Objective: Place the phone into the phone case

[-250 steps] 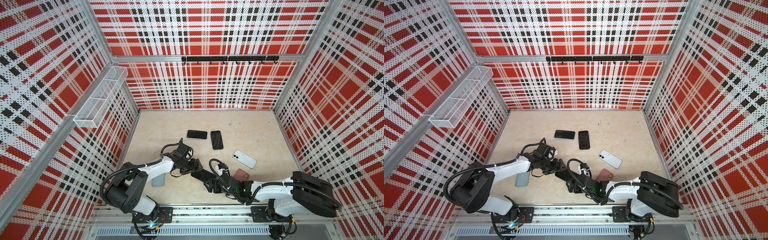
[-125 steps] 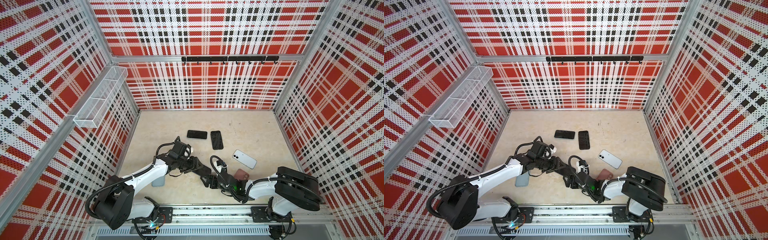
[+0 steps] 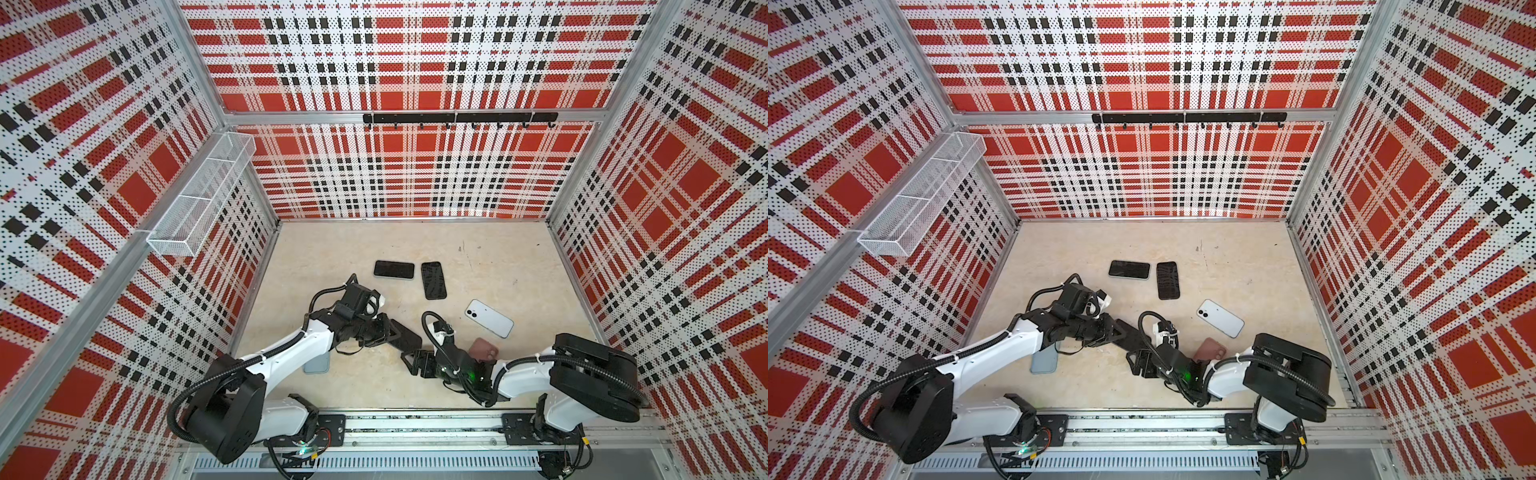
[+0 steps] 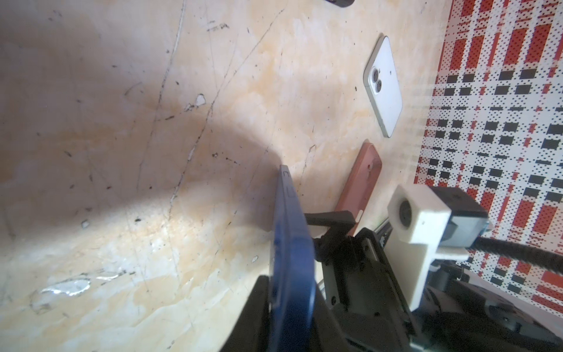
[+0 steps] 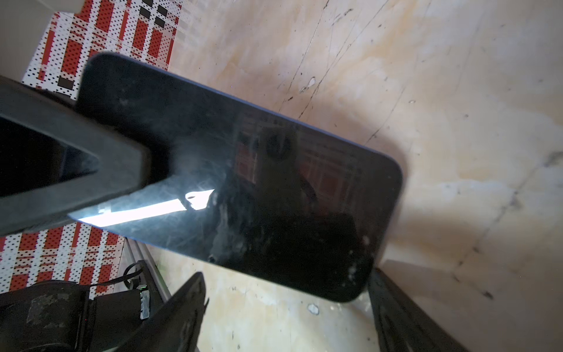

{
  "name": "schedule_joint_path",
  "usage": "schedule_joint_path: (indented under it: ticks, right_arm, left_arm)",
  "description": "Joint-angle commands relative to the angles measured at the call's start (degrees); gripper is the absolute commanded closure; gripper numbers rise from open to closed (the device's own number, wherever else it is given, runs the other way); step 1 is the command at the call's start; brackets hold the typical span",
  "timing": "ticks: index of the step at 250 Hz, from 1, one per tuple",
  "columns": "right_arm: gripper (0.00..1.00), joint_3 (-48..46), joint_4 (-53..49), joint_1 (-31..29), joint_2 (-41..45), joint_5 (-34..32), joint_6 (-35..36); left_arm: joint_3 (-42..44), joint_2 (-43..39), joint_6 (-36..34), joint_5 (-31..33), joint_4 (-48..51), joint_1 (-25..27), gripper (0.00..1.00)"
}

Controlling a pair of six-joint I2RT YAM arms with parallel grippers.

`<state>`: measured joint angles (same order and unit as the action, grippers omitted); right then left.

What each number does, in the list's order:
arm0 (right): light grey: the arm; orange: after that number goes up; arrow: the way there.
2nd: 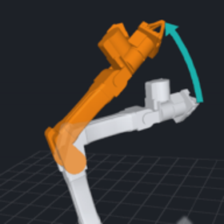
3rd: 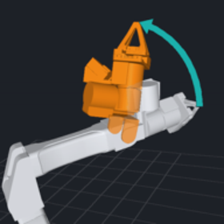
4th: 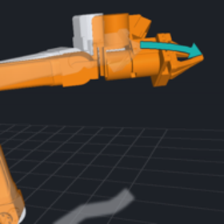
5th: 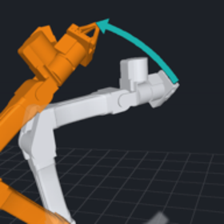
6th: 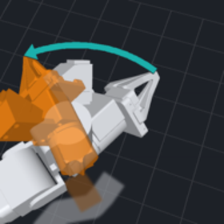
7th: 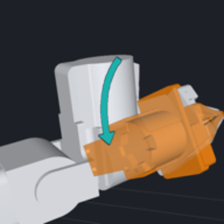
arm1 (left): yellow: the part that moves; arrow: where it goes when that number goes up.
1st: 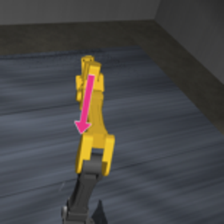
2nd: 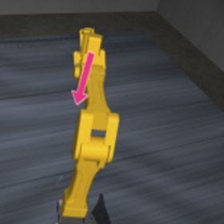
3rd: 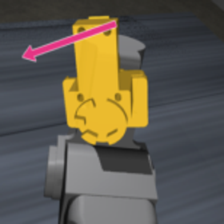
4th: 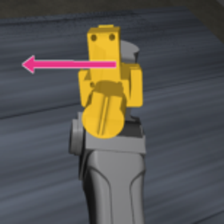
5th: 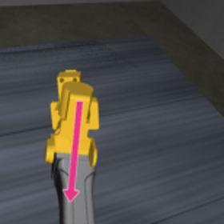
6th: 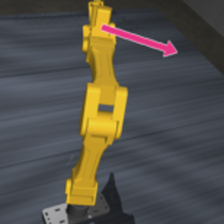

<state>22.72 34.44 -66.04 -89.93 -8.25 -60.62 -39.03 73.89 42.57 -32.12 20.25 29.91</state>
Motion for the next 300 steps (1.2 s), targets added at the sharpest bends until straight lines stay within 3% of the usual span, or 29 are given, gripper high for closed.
schedule_joint_path:
  ticks: [1, 52, 97, 129, 130, 155, 174, 222, 260, 300]
  right_arm:
    - [0.15, -2.64, -8.16, 0.36, -0.2, 1.75, 0.27]
    - [0.13, -3.52, -15.46, 2.2, 10.2, -1.02, 4.55]
    - [0.12, -1.63, -30.42, 6.39, 29.41, -4.38, 12.93]
    - [0.09, 0.79, -40.19, 11.88, 43.72, -2.61, 18.85]
    - [0.08, 0.9, -40.48, 12.11, 44.1, 0.05, 19.04]
    - [0.06, 3.11, -46.38, 17.64, 52.83, 5.73, 23.21]
    - [0.05, 4.18, -48.09, 22.45, 56.92, 14.95, 24.56]
    - [0.07, 4.99, -42.0, 31.51, 55.42, 38.49, 19.44]
    - [0.12, 3.23, -26.28, 31.66, 50.09, 47.41, 13.4]
    - [0.16, 0.85, -8.14, 31.65, 44.26, 52.43, 7.01]
  left_arm:
    - [0.66, -1.29, -0.2, -0.03, -0.03, -0.64, 0.84]
    - [0.53, -1.83, -0.37, -0.66, -0.12, -1.68, 1.0]
    - [-1.58, -3.23, -2.39, -2.77, -0.9, -2.03, 1.0]
    - [-4.29, -5.25, -2.54, -6.18, -3.3, -2.31, 1.0]
    - [-4.38, -5.38, -2.52, -6.28, -3.43, -2.36, 1.0]
    - [-7.29, -7.7, -2.66, -9.12, -5.75, -2.61, 1.0]
    - [-9.66, -9.51, -2.81, -11.27, -7.36, -2.81, 1.0]
    - [-13.81, -13.11, -1.76, -17.59, -11.36, -2.89, 1.0]
    - [-14.38, -14.8, 0.18, -20.59, -13.57, -2.88, 1.0]
    - [-12.93, -15.62, 3.65, -21.4, -17.08, -2.67, 0.99]
